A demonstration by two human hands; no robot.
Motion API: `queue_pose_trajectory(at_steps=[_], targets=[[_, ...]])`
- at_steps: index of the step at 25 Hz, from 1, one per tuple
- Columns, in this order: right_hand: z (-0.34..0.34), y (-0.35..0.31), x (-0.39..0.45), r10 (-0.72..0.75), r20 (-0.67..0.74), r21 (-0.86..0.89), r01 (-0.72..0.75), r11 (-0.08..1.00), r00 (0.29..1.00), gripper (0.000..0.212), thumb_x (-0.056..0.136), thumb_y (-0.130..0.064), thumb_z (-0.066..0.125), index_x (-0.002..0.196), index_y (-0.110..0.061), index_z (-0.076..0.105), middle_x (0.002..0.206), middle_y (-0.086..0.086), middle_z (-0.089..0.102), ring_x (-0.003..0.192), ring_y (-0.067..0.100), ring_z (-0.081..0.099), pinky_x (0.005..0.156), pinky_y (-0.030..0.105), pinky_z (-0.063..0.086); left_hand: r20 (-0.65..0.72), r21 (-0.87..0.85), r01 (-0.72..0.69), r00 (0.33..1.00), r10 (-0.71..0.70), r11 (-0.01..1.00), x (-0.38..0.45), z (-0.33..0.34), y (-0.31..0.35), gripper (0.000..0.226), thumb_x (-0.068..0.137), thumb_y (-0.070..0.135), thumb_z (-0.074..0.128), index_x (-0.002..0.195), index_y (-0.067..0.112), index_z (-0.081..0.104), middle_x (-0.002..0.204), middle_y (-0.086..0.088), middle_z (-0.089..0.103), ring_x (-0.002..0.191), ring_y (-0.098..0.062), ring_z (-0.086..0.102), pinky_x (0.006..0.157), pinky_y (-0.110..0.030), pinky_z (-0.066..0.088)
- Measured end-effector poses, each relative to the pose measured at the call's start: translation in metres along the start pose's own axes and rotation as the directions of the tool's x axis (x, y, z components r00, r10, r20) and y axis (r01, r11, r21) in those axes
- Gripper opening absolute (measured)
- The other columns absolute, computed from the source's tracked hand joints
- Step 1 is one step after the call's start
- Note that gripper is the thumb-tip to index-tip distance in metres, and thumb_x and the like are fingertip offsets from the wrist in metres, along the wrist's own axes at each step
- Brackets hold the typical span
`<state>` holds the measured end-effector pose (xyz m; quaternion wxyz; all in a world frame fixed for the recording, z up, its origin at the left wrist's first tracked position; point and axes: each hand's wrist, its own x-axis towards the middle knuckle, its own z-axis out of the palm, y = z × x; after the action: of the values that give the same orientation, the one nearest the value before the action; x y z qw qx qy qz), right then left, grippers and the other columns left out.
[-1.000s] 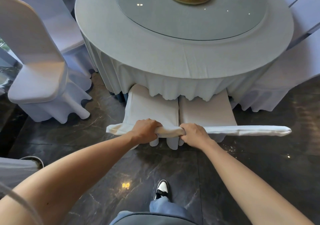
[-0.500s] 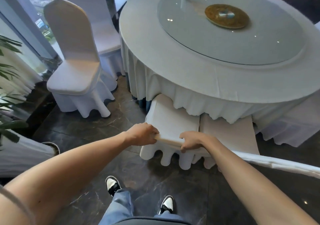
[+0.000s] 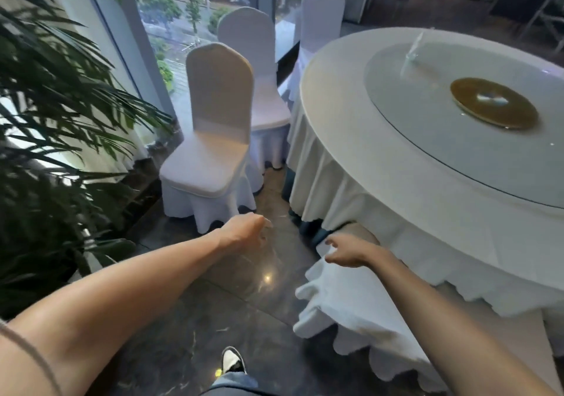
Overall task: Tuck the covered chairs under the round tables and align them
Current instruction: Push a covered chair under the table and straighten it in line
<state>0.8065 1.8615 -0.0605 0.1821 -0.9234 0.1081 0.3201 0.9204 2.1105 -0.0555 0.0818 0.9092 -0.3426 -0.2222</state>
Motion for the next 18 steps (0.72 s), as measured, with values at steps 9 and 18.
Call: queue_pose_trajectory(at_steps=[9,18], targets=[[-0.099,-0.142,0.12,-0.103,-0.209,0.029,0.111,0.993,0.973,0.06,0.09,-0.026,0.056,0.147,-0.009,0.042,0.147,0.011,0.048,0.133,0.026,0.046,0.106,0.035,0.04,-0.16,0.038,0.082,0.984,-0.075,0.996,0.049,-0.101,-0.157,0.05,0.088,0.041,0.06,0.135,0.023,0.056,0.126,-0.003,0.061,0.118,-0.027,0.057,0.099,-0.043,0.045],[-0.186,-0.168,0.295,-0.175,-0.148,-0.033,0.172,0.985,0.973,0.059,0.09,-0.026,0.061,0.145,-0.011,0.043,0.145,0.01,0.05,0.129,0.027,0.05,0.103,0.039,0.044,-0.156,0.016,0.249,0.957,-0.244,0.968,0.18,-0.136,-0.239,0.061,0.091,0.042,0.059,0.147,0.022,0.044,0.143,-0.005,0.05,0.133,-0.024,0.044,0.108,-0.04,0.031]])
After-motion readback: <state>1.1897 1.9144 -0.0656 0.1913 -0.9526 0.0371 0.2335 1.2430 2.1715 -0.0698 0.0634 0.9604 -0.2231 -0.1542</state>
